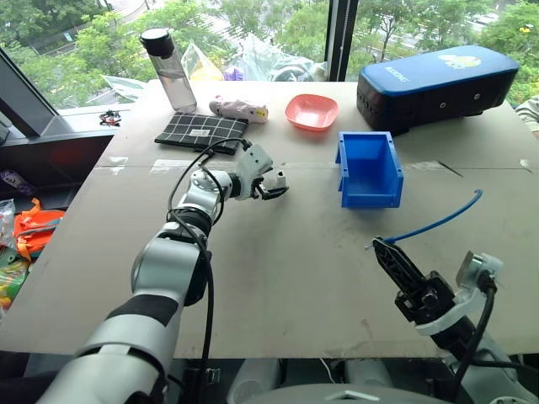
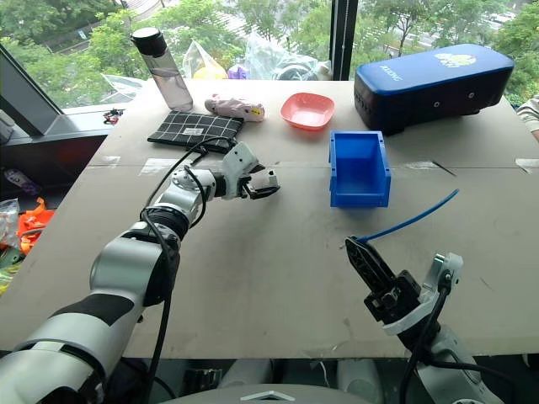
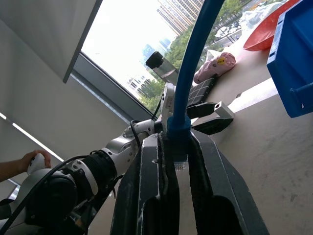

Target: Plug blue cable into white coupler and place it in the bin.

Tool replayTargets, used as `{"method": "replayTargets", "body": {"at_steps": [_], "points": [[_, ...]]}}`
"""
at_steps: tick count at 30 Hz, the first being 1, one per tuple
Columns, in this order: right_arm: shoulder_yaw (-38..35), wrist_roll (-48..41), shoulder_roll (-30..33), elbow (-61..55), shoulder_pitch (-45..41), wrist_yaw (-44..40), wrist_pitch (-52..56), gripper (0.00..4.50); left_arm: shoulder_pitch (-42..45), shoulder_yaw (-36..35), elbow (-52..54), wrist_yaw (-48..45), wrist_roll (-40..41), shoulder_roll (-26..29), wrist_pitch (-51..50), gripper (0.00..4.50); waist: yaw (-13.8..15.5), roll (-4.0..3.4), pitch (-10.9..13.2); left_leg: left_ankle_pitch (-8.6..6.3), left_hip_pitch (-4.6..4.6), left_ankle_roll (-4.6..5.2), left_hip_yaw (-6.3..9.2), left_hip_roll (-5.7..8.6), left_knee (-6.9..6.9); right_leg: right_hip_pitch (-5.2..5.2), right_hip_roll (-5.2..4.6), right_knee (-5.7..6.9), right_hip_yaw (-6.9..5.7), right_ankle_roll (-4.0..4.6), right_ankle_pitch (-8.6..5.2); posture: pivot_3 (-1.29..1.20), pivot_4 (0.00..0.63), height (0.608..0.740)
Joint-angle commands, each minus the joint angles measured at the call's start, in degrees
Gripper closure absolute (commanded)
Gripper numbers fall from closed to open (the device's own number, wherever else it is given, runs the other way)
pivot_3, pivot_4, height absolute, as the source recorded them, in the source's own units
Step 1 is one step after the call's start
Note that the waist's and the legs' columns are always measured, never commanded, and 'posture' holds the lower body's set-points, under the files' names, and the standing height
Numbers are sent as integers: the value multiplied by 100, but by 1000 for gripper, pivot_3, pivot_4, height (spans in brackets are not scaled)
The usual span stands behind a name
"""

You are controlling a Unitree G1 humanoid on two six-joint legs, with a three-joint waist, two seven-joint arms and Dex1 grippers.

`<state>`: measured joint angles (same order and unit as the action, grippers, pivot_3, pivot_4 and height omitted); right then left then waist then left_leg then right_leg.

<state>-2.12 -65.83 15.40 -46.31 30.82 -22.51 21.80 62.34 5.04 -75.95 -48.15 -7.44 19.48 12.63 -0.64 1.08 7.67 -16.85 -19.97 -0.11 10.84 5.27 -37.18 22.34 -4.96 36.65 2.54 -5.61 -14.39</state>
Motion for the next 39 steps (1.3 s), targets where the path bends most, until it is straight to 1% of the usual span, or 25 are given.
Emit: {"method": "replayTargets", "body": {"at_steps": [1,2,3,4,5,6,7,8,11,12,14,16,18,22,27,33,39], "points": [[-16,-65,-19,-332,93,32,-160,4500,166,-12,-41,154,-123,-89,5,1786,-2,0,0,0,0,0,0,0,0,0,0,0,0,0,0,0,150,736],[-1,-45,-29,-353,122,49,-175,4500,169,-29,-55,205,-137,-108,2,2318,0,0,0,0,0,0,0,0,0,0,0,0,0,0,0,0,150,736],[16,-23,-33,-372,149,65,-192,4500,173,-53,-64,224,-144,-120,-2,2598,-1,0,0,0,0,0,-1,0,0,0,0,0,0,0,0,0,150,736],[33,-4,-37,-401,182,78,-210,4500,181,-81,-64,165,-127,-127,-4,3117,-3,0,0,0,0,0,-1,0,0,0,0,0,0,0,0,0,150,736],[46,9,-42,-428,213,91,-228,4500,187,-108,-62,91,-113,-126,-3,3412,-3,0,0,0,0,0,-1,0,0,0,0,0,0,0,0,0,150,736],[56,20,-48,-449,236,105,-243,4500,188,-120,-58,12,-107,-114,11,3831,-4,0,0,0,0,0,-1,0,0,0,0,0,0,0,0,0,150,736],[59,45,-50,-468,266,113,-257,4500,189,-148,-42,-153,-70,-92,23,3934,-4,0,0,0,0,0,0,0,0,0,0,0,0,0,0,0,150,736],[56,82,-47,-481,288,121,-273,4500,189,-180,-24,-326,-29,-70,22,3930,-5,0,0,0,0,0,-1,0,0,0,0,1,0,0,0,0,150,736],[20,275,23,-516,225,172,-322,4500,109,-176,168,-1293,107,-65,159,3930,-9,0,0,0,0,0,-3,0,0,0,0,1,0,0,0,0,150,736],[43,547,139,-505,58,186,-294,4500,11,-120,358,-1792,188,-138,225,3930,-9,0,0,0,0,0,-2,1,0,0,0,1,0,0,0,0,150,736],[122,1023,338,-398,-322,214,-218,4500,-199,-15,753,-2483,328,-293,259,3930,-5,0,0,1,0,-1,-6,1,-2,0,0,1,0,0,0,0,150,736],[255,1417,499,-171,-798,163,-162,4500,-540,175,1334,-2931,402,-442,256,3930,-12,0,-1,1,0,-1,-8,2,-6,-2,0,2,1,0,0,0,150,736],[365,1604,564,92,-1227,82,-120,4500,-913,360,1995,-3209,464,-523,145,3930,-16,0,-1,1,0,-2,-8,1,-9,-2,0,5,1,0,0,0,150,736],[684,2315,839,1060,-2236,-447,-82,4500,-1549,787,3083,-3219,345,-591,-6,3930,-31,1,0,3,0,-6,-4,0,-5,1,3,8,10,2,1,0,150,736],[1070,3137,1119,2239,-3169,-1260,-293,4500,-1942,1183,3924,-3156,267,-525,-384,3930,-4,0,-1,3,1,-5,-5,2,-10,-2,1,7,9,3,1,0,150,736],[1151,3461,1114,2998,-3860,-1959,-415,4500,-2153,1323,4464,-3089,367,-344,-791,3930,-14,-1,-1,5,-1,-8,1,2,-8,-1,0,5,9,3,1,0,150,736],[1317,3722,1045,3360,-4195,-2441,-445,4500,-2203,1403,4670,-3011,431,-252,-962,3930,-14,-2,-1,5,-1,-8,5,2,-8,0,-1,5,8,4,1,0,150,736]]}}
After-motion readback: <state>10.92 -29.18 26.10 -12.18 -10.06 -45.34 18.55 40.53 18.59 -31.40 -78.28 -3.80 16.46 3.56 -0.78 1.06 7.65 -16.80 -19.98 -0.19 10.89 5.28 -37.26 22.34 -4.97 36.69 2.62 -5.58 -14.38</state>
